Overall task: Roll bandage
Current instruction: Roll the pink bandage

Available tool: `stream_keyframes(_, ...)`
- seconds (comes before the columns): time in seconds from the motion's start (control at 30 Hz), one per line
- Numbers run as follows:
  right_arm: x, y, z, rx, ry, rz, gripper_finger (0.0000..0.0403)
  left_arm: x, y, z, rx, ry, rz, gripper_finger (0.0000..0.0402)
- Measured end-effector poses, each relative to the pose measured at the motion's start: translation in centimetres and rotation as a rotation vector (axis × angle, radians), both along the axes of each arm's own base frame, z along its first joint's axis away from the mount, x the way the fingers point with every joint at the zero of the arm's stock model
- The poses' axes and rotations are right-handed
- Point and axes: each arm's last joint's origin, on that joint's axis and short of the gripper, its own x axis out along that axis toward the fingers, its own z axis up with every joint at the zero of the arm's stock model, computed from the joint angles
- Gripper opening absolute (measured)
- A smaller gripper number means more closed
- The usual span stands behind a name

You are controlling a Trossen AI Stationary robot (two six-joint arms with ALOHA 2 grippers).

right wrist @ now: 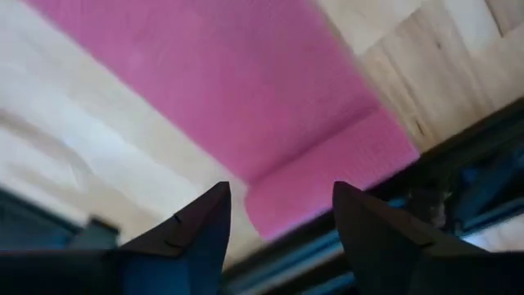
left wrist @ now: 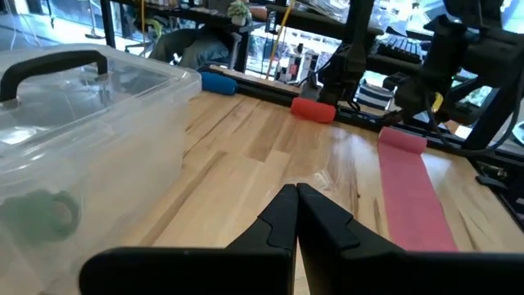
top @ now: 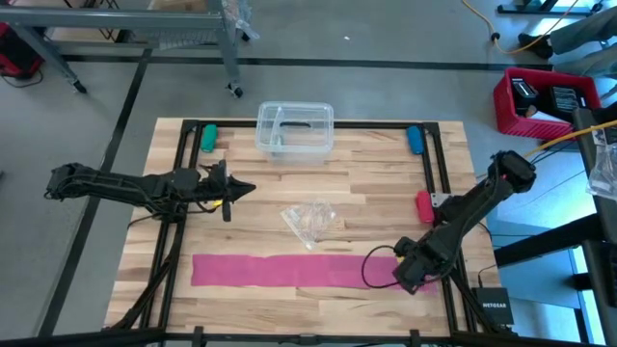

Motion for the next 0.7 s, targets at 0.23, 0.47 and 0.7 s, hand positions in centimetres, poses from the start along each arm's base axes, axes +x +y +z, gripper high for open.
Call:
stream_keyframes(0.23,-1.5,0.1,-1.5,-0.12,0.057,-0.124,0.0216,0.0,0.0,-0.1,-0.029,-0.001,0.005,0.0001)
stream_keyframes(0.47,-3.1,-0.2,-3.6,-0.146,0.112,-0.165,0.0216,0.0,0.0,-0.1,-0.057,-0.008,0.01,0.0001)
stream_keyframes(0.7,-3.5,-0.7,-4.5,-0.154,0.108,-0.158,0.0216,0.0,0.0,-0.1,-0.078,-0.012,0.014,0.0001)
